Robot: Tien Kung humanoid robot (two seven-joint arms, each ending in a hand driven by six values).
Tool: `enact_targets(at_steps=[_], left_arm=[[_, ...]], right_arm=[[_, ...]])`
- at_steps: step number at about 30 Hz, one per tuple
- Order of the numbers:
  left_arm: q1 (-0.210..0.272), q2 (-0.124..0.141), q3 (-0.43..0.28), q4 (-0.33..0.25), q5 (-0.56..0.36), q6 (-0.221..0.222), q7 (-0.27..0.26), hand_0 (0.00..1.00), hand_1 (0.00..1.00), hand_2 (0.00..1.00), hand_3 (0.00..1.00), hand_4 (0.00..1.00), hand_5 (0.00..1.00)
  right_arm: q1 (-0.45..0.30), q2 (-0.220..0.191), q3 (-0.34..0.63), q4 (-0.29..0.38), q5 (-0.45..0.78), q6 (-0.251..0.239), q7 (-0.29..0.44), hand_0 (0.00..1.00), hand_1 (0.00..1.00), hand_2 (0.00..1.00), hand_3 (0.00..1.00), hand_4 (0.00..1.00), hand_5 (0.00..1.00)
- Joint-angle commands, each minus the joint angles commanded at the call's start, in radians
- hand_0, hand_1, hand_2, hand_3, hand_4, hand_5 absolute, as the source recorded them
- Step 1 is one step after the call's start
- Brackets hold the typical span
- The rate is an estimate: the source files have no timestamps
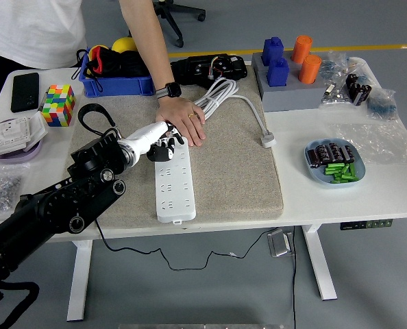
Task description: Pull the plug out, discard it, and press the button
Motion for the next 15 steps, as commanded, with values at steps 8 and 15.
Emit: enact_targets(at_steps=[8,15], left_arm=[[0.002,0.001,0.003,0.017,0.027,-0.008,0.015,0.072,0.037,0.126,0.649,0.004,0.002],[-0.001,-0.001,0.005,0.032,0.043,-0.004,0.011,0.071,0.037,0.126,0.647,0.005,0.002]], right_arm=[[-0.001,0.001,0.002,0.001,0.000,0.000,0.000,0.749,0.700,0.709,0.723,0.776,0.634],[-0.002,0.002,0.002,0.000,-0.001,0.000,0.000,0.749,0.700,0.709,0.724,0.776,0.633]])
